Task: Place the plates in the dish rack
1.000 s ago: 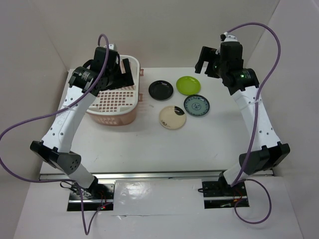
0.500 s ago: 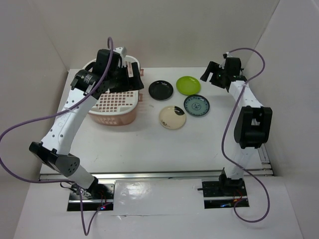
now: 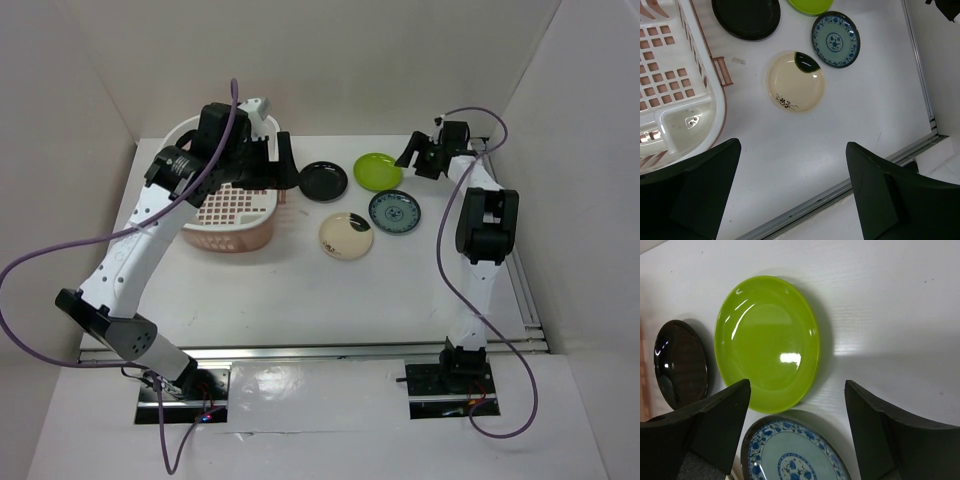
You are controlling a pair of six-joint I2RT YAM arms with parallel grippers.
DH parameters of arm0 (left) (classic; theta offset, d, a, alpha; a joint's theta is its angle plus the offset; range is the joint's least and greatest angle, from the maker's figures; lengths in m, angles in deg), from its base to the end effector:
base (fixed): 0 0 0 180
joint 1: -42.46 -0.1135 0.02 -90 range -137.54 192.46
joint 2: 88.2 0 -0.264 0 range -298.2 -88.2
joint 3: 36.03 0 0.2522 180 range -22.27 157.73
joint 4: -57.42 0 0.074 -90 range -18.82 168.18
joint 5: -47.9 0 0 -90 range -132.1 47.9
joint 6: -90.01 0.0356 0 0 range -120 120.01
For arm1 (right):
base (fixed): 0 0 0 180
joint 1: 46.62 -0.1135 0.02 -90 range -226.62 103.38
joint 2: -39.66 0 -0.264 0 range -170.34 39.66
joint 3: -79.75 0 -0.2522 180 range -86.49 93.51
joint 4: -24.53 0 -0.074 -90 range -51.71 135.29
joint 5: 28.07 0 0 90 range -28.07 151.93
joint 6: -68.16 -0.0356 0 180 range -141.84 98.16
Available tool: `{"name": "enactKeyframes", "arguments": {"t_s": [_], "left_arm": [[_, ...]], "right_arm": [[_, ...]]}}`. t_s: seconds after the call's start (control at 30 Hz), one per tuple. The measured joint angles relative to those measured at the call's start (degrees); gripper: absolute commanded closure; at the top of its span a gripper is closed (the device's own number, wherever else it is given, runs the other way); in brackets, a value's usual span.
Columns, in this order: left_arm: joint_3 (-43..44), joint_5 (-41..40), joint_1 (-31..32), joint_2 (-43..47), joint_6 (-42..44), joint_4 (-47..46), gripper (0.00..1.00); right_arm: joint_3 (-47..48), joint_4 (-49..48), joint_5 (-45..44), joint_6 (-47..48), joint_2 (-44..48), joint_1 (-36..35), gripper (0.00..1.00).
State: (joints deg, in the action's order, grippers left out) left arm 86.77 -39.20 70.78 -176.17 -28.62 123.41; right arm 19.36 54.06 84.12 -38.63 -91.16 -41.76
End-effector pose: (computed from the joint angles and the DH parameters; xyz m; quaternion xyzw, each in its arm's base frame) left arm 0.2733 -0.1493 0.4647 0.0101 0.8708 -0.2535 0.4211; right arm 0.5203 -0.0307 0.1945 0.0888 0.8912 0.2165 0.3886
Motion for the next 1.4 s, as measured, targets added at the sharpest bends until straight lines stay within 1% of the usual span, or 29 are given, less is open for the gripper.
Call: {"name": "enactKeyframes", "arguments": {"t_s": [0.1, 0.2, 0.3, 0.37, 0.4, 0.47, 0.57, 0.67, 0.73, 0.9, 1.0, 1.17, 1.4], "left_arm": [[-0.2, -0.1, 0.0, 0.3, 0.0, 0.0, 0.00], [-0.3, -0.2, 0.0, 0.5, 0.1, -0.1, 0.00], [-0.3, -0.3, 0.0, 0.5, 0.2, -0.1, 0.00], [-0.3, -0.3, 0.0, 0.5, 0.2, -0.2, 0.00], [-0.3, -0.3, 0.0, 0.5, 0.2, -0.2, 0.00], [-0.3, -0.3, 0.0, 0.5, 0.2, -0.2, 0.00], [-0.3, -0.3, 0.0, 0.5, 0.2, -0.2, 0.00], [-0.3, -0.3, 0.0, 0.5, 0.2, -0.2, 0.00], [-0.3, -0.3, 0.0, 0.5, 0.2, -0.2, 0.00], [-0.3, -0.2, 0.0, 0.3, 0.2, -0.3, 0.00], [-0.3, -0.1, 0.0, 0.2, 0.2, -0.3, 0.00], [-0.3, 0.0, 0.0, 0.2, 0.2, -0.4, 0.00], [-0.3, 0.0, 0.0, -0.2, 0.2, -0.3, 0.00]], "right_arm": [[1.4, 0.0, 1.1, 0.0, -1.9, 0.2, 0.18], [1.8, 0.1, 1.8, 0.0, -3.7, 0.3, 0.22], [2.5, 0.1, 2.7, 0.0, -5.6, 0.3, 0.23], [3.0, -0.1, 3.9, -0.1, -6.4, 0.3, 0.26], [3.3, -0.2, 4.5, -0.1, -6.6, 0.4, 0.31], [3.8, -0.2, 6.1, -0.3, -7.4, 0.5, 0.34], [5.0, -0.5, 8.3, -0.8, -8.6, 0.8, 0.35], [5.3, -0.8, 9.6, -1.4, -9.2, 0.8, 0.39], [5.3, -1.0, 10.0, -1.9, -9.4, 1.2, 0.39], [5.4, -2.1, 10.4, -4.2, -10.0, 1.7, 0.46], [6.1, -2.9, 11.3, -5.9, -11.0, 2.2, 0.46], [8.5, -4.2, 12.4, -8.3, -13.2, 2.6, 0.53], [9.0, -5.2, 12.9, -10.7, -14.1, 2.8, 0.55]]}}
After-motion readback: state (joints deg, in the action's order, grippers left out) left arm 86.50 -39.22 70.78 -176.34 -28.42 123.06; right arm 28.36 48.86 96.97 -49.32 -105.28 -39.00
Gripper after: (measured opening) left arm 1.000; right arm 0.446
